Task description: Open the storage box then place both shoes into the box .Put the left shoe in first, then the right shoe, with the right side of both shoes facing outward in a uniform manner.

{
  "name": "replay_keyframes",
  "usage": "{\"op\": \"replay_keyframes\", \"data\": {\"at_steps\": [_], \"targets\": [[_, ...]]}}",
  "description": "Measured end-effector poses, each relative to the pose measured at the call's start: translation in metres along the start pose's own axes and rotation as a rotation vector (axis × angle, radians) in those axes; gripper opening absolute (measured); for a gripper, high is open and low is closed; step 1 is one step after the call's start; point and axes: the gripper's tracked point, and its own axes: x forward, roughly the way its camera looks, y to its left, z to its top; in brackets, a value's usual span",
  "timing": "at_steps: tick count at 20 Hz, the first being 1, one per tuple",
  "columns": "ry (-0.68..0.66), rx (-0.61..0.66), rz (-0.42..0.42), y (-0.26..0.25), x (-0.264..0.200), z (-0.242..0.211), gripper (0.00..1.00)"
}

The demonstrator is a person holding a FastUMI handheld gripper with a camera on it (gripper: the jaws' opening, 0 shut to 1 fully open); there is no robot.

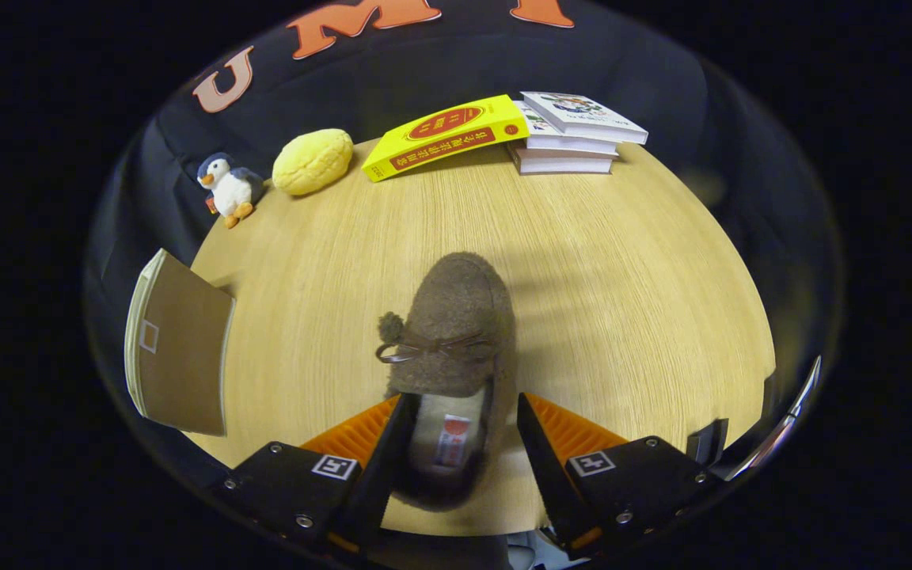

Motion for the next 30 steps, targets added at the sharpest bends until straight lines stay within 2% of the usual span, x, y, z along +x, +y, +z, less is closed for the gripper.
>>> {"op": "replay_keyframes", "data": {"at_steps": [4, 7, 10, 11, 13, 17, 21, 26, 30], "targets": [[-0.062, -0.074, -0.044, -0.016, 0.029, 0.012, 0.60], [-0.105, -0.082, -0.036, -0.012, 0.040, 0.017, 0.33], [-0.149, -0.093, -0.077, -0.019, 0.042, 0.028, 0.19], [-0.141, -0.086, -0.078, -0.019, 0.043, 0.026, 0.11], [-0.117, -0.056, -0.061, -0.017, 0.039, 0.023, 0.06], [-0.122, -0.025, -0.058, 0.001, 0.014, 0.037, 0.04], [-0.164, -0.033, -0.042, 0.043, -0.024, 0.065, 0.04], [-0.182, -0.071, 0.013, 0.121, -0.063, 0.092, 0.04], [-0.185, -0.103, 0.113, 0.203, -0.090, 0.105, 0.04]]}}
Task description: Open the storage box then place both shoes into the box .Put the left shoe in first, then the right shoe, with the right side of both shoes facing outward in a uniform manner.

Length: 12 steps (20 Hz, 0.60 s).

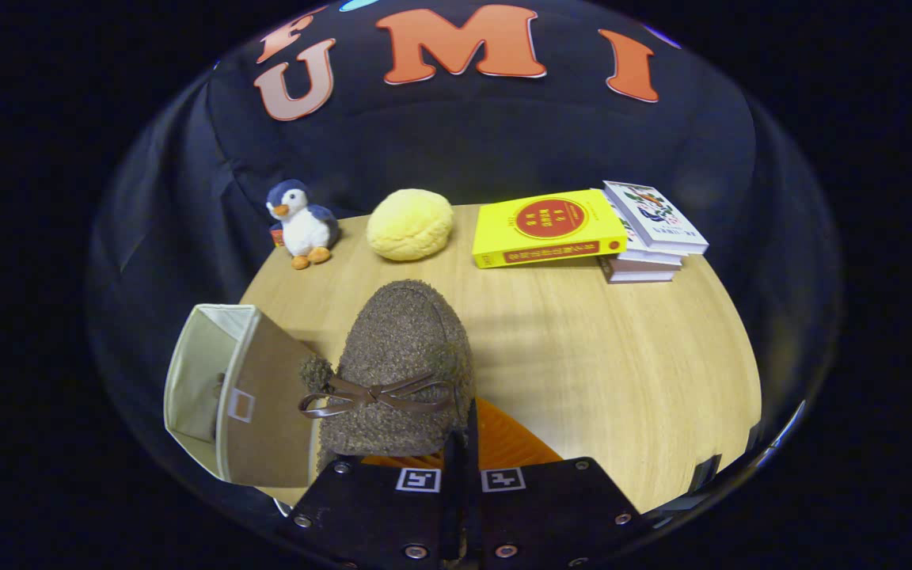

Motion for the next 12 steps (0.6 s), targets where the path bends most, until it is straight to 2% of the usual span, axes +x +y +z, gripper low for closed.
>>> {"op": "replay_keyframes", "data": {"at_steps": [5, 12], "targets": [[0.017, -0.077, 0.080, 0.093, -0.010, 0.015, 0.05], [0.055, -0.161, 0.163, 0.198, -0.012, 0.012, 0.04]]}}
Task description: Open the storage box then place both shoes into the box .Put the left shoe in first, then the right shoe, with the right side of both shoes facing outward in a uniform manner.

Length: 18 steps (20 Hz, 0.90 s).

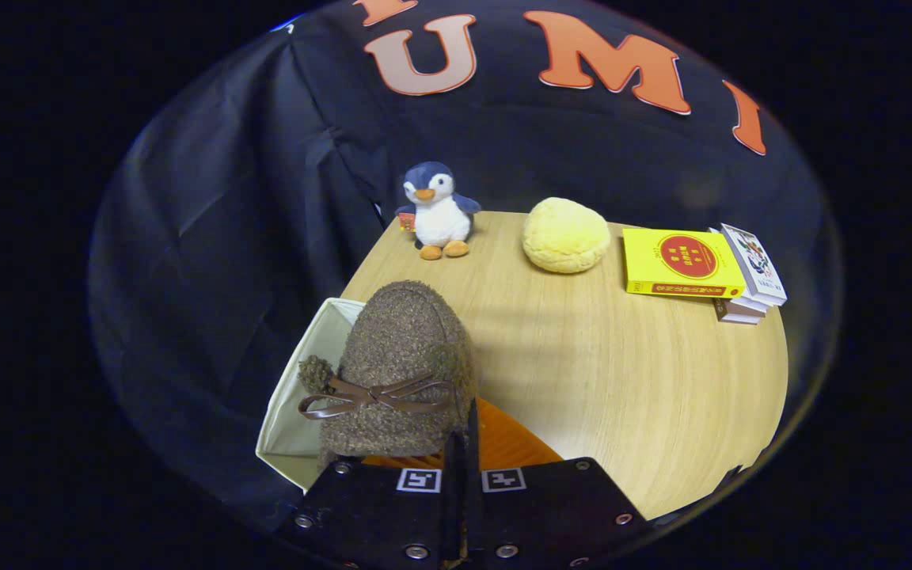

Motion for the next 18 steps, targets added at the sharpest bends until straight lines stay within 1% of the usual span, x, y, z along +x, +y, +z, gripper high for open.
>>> {"op": "replay_keyframes", "data": {"at_steps": [4, 8, 10, 12, 14, 15, 16, 18], "targets": [[0.024, -0.009, 0.014, 0.036, 0.017, -0.002, 0.04], [0.065, -0.004, -0.026, 0.052, 0.044, -0.018, 0.05], [0.092, -0.023, -0.070, 0.052, 0.058, -0.030, 0.05], [0.126, -0.039, -0.138, 0.047, 0.065, -0.045, 0.05], [0.124, -0.068, -0.219, 0.037, 0.079, -0.048, 0.07], [0.141, -0.074, -0.268, 0.030, 0.081, -0.054, 0.08], [0.156, -0.073, -0.298, 0.025, 0.084, -0.057, 0.08], [0.166, -0.066, -0.300, 0.029, 0.087, -0.059, 0.10]]}}
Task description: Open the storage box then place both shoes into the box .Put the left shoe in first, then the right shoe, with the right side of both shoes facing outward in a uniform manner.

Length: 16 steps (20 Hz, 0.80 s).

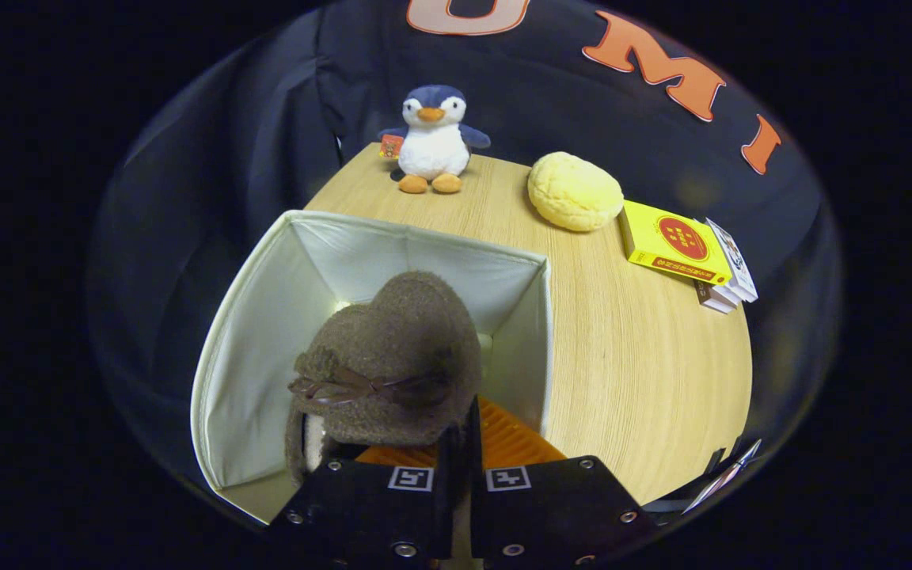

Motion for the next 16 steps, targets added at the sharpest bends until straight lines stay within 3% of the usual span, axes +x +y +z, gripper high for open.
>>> {"op": "replay_keyframes", "data": {"at_steps": [3, 7, 12, 16], "targets": [[0.026, 0.003, 0.046, 0.007, -0.009, -0.008, 0.20], [0.068, 0.019, 0.150, 0.005, -0.032, -0.021, 0.24], [-0.021, 0.064, 0.286, -0.019, -0.070, -0.006, 0.28], [-0.075, 0.086, 0.310, -0.066, -0.075, -0.005, 0.29]]}}
